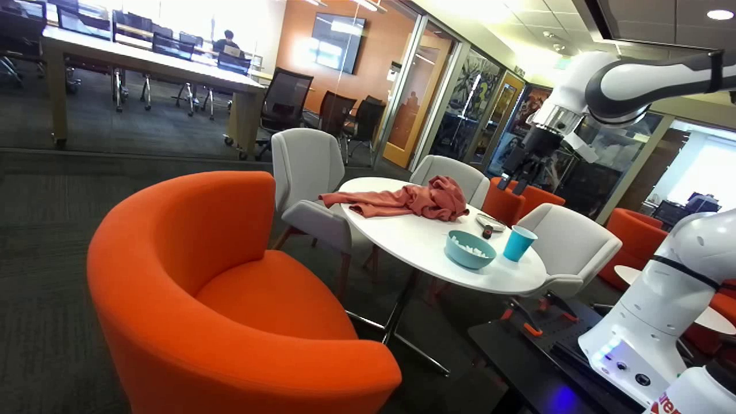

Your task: Move the bowl to the left

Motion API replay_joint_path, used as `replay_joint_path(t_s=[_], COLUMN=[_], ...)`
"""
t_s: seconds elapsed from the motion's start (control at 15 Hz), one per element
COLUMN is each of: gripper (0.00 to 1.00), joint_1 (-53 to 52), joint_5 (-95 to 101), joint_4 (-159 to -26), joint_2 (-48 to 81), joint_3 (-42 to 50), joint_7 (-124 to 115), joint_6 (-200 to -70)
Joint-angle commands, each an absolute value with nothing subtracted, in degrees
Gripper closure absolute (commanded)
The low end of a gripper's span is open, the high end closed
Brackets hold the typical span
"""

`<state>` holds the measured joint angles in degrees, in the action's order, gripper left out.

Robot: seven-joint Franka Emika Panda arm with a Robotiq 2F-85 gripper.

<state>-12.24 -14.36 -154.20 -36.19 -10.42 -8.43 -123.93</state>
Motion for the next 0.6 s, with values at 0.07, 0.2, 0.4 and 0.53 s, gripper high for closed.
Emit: replay_joint_path(t_s=[0.07, 0.2, 0.4, 0.53], gripper=[0.0, 0.0, 0.0, 0.0], joint_1=[-6.7, -3.9, -0.2, 2.3], joint_5=[-7.1, -3.8, 0.7, 3.4], joint_4=[-153.9, -153.9, -154.0, -154.1], joint_2=[-33.8, -31.7, -27.4, -24.0], joint_3=[-10.3, -9.5, -7.7, -6.3], joint_7=[-9.5, -9.4, -8.7, -8.9], joint_6=[-129.2, -132.0, -137.4, -141.0])
